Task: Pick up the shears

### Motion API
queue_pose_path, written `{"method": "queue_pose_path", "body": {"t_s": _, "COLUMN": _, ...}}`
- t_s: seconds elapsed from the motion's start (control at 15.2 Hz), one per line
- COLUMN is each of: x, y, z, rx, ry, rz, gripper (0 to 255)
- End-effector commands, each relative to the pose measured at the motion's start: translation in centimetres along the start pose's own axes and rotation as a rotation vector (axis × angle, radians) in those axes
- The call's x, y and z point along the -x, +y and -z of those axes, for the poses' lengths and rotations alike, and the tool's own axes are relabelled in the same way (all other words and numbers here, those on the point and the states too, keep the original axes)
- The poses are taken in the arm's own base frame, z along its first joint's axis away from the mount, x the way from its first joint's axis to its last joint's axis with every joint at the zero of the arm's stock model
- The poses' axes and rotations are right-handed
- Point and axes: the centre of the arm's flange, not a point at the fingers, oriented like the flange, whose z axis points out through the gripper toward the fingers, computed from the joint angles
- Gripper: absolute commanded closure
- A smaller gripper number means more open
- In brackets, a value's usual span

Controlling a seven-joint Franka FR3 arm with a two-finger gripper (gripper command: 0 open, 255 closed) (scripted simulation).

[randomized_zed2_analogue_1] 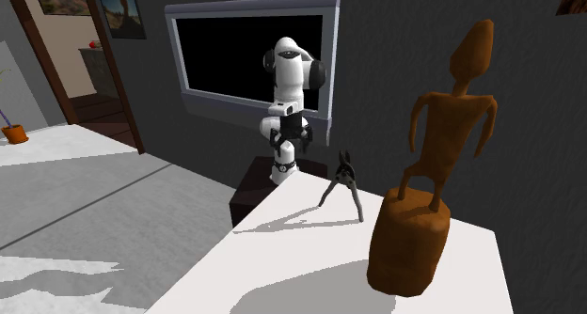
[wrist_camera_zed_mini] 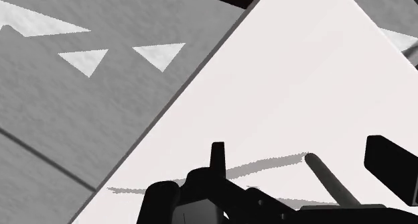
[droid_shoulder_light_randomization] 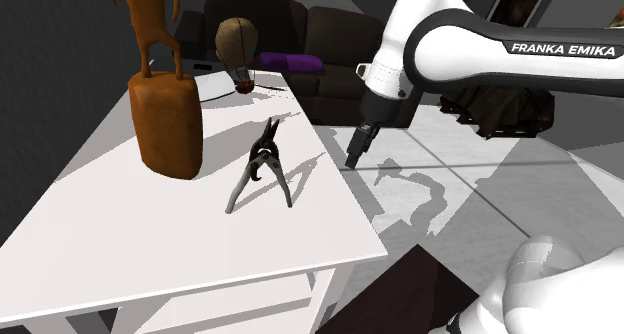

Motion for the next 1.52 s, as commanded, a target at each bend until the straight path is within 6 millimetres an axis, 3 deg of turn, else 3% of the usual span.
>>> {"method": "queue_pose_path", "body": {"t_s": 0.0, "x": -1.8, "y": -1.4, "z": -0.2, "rx": -0.013, "ry": 0.045, "rz": 0.061, "gripper": 0}}
{"method": "queue_pose_path", "body": {"t_s": 0.79, "x": -9.9, "y": -9.5, "z": 0.5, "rx": -0.088, "ry": 0.291, "rz": 0.406, "gripper": 0}}
{"method": "queue_pose_path", "body": {"t_s": 1.39, "x": -9.6, "y": -9.5, "z": -3.5, "rx": -0.087, "ry": 0.291, "rz": 0.406, "gripper": 0}}
{"method": "queue_pose_path", "body": {"t_s": 1.45, "x": -9.6, "y": -9.5, "z": -3.4, "rx": -0.088, "ry": 0.291, "rz": 0.407, "gripper": 255}}
